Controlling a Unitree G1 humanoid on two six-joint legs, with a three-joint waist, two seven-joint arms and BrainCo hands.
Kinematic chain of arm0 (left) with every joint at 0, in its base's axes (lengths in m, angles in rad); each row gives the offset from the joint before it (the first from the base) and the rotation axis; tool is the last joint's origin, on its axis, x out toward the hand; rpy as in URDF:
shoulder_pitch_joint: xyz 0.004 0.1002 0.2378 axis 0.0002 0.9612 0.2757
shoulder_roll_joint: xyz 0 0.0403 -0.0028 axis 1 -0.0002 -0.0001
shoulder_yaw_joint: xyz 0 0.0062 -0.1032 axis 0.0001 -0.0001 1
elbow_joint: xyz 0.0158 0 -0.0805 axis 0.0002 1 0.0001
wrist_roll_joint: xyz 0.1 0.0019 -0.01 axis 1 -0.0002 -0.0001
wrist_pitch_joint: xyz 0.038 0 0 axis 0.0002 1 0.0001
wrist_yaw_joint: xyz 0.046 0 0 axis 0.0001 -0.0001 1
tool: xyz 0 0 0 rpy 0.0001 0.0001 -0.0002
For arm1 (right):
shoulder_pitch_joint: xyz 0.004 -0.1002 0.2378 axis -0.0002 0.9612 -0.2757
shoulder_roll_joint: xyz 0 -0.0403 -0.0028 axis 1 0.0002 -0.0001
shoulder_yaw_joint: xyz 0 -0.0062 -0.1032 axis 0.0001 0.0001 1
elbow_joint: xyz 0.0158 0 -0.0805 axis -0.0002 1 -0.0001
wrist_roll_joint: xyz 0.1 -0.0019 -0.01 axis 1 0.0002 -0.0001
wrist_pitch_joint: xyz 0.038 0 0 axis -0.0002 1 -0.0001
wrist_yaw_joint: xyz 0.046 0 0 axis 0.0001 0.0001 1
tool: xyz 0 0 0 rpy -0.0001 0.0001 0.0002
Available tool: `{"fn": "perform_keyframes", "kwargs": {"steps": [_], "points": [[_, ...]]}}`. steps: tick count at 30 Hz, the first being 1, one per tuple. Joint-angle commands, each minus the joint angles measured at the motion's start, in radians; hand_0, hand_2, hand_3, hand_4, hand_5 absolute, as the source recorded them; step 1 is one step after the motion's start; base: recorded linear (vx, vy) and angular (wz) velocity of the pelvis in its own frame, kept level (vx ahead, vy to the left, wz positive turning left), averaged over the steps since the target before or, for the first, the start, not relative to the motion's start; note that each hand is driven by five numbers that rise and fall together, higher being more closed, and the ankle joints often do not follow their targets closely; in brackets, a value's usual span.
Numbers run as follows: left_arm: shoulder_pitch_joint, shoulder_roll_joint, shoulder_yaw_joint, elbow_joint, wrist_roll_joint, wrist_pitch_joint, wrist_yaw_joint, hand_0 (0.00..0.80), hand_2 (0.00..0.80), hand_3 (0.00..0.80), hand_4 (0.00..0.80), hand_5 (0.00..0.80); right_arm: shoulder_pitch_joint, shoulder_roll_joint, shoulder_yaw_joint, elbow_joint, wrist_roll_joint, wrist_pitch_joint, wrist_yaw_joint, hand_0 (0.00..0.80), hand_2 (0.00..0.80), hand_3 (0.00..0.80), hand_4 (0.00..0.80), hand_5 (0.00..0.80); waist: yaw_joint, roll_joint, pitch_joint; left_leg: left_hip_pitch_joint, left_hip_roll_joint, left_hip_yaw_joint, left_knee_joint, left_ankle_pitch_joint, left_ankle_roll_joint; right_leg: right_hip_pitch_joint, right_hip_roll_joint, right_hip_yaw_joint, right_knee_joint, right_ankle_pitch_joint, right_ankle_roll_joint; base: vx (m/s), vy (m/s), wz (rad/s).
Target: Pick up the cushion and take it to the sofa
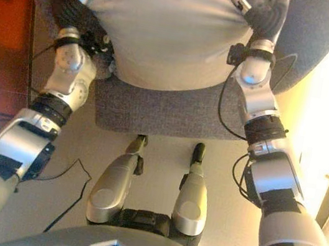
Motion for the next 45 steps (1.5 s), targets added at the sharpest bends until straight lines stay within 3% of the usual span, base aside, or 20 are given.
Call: {"fn": "perform_keyframes", "kwargs": {"steps": [1,6,14,19,24,30,35,40,43,45], "points": [[0.012,0.100,0.172,0.050,-0.066,-0.058,0.094,0.000,0.000,0.000,0.000,0.000,0.057,-0.139,-0.102,0.011,0.051,-0.048,-0.077,0.000,0.000,0.000,0.000,0.000,0.019,0.003,0.015,0.015,-0.006,-0.032,0.112,-0.184,-0.063,-0.142,-0.086,0.005,0.052,0.070,-0.016,-0.001,0.006,0.06],[0.163,0.157,0.310,0.128,-0.093,0.003,0.208,0.000,0.000,0.000,0.000,0.000,0.147,-0.197,-0.211,-0.022,0.070,-0.066,-0.129,0.000,0.000,0.000,0.000,0.000,0.030,0.011,-0.009,0.025,-0.008,-0.035,0.118,-0.191,-0.064,-0.128,-0.093,-0.019,0.055,0.055,-0.023,-0.002,0.002,0.04],[0.361,0.178,0.416,0.152,-0.079,0.079,0.277,0.000,0.000,0.000,0.000,0.000,0.299,-0.260,-0.366,-0.053,0.102,-0.092,-0.149,0.000,0.000,0.000,0.000,0.000,0.043,-0.002,-0.057,0.062,-0.004,-0.044,0.101,-0.199,-0.061,-0.089,-0.084,-0.042,0.038,0.047,-0.025,0.000,-0.031,0.07],[0.467,0.165,0.456,0.178,-0.076,0.131,0.332,0.000,0.000,0.000,0.000,0.000,0.401,-0.256,-0.451,-0.099,0.096,-0.096,-0.158,0.000,0.000,0.000,0.000,0.000,0.048,-0.008,-0.097,0.095,0.001,-0.050,0.085,-0.204,-0.062,-0.050,-0.077,-0.054,0.015,0.045,-0.023,0.022,-0.036,0.03],[0.573,0.103,0.488,0.218,-0.121,0.160,0.329,0.000,0.000,0.000,0.000,0.000,0.491,-0.245,-0.506,-0.133,0.074,-0.079,-0.149,0.000,0.000,0.000,0.000,0.000,0.051,-0.019,-0.135,0.136,0.008,-0.059,0.072,-0.211,-0.062,-0.003,-0.065,-0.060,-0.004,0.040,-0.024,0.051,-0.034,0.06],[0.660,0.052,0.496,0.295,-0.153,0.207,0.272,0.000,0.000,0.000,0.000,0.000,0.580,-0.241,-0.566,-0.139,0.064,-0.070,-0.126,0.000,0.000,0.000,0.000,0.000,0.047,-0.035,-0.180,0.175,0.020,-0.062,0.060,-0.215,-0.063,0.038,-0.052,-0.055,-0.020,0.038,-0.023,0.064,-0.028,0.07],[0.712,0.033,0.492,0.409,-0.178,0.322,0.190,0.000,0.000,0.000,0.000,0.000,0.695,-0.205,-0.598,-0.091,0.073,0.010,-0.149,0.000,0.000,0.000,0.000,0.000,0.028,-0.052,-0.210,0.204,0.031,-0.051,0.042,-0.215,-0.061,0.054,-0.039,-0.040,-0.021,0.039,-0.019,0.019,-0.003,-0.01],[0.788,-0.027,0.460,0.454,-0.124,0.384,0.006,0.000,0.000,0.000,0.000,0.000,0.892,-0.061,-0.588,0.059,0.099,0.049,-0.022,0.000,0.000,0.000,0.000,0.000,0.016,-0.073,-0.244,0.250,0.040,-0.035,0.036,-0.220,-0.055,0.095,-0.028,-0.031,-0.026,0.041,-0.019,0.064,-0.016,-0.02],[0.835,-0.064,0.437,0.509,-0.034,0.425,-0.112,0.000,0.000,0.000,0.000,0.000,0.969,0.049,-0.554,0.261,0.142,0.006,0.063,0.000,0.000,0.000,0.000,0.000,0.020,-0.080,-0.274,0.288,0.046,-0.029,0.029,-0.223,-0.050,0.133,-0.018,-0.032,-0.028,0.038,-0.021,0.135,-0.041,-0.02],[0.851,-0.085,0.413,0.565,0.000,0.453,-0.127,0.000,0.000,0.000,0.000,0.000,0.992,0.099,-0.531,0.404,0.161,0.030,0.133,0.000,0.000,0.000,0.000,0.000,0.025,-0.079,-0.299,0.319,0.048,-0.024,0.016,-0.222,-0.049,0.162,-0.010,-0.034,-0.032,0.036,-0.023,0.179,-0.020,-0.02]]}}
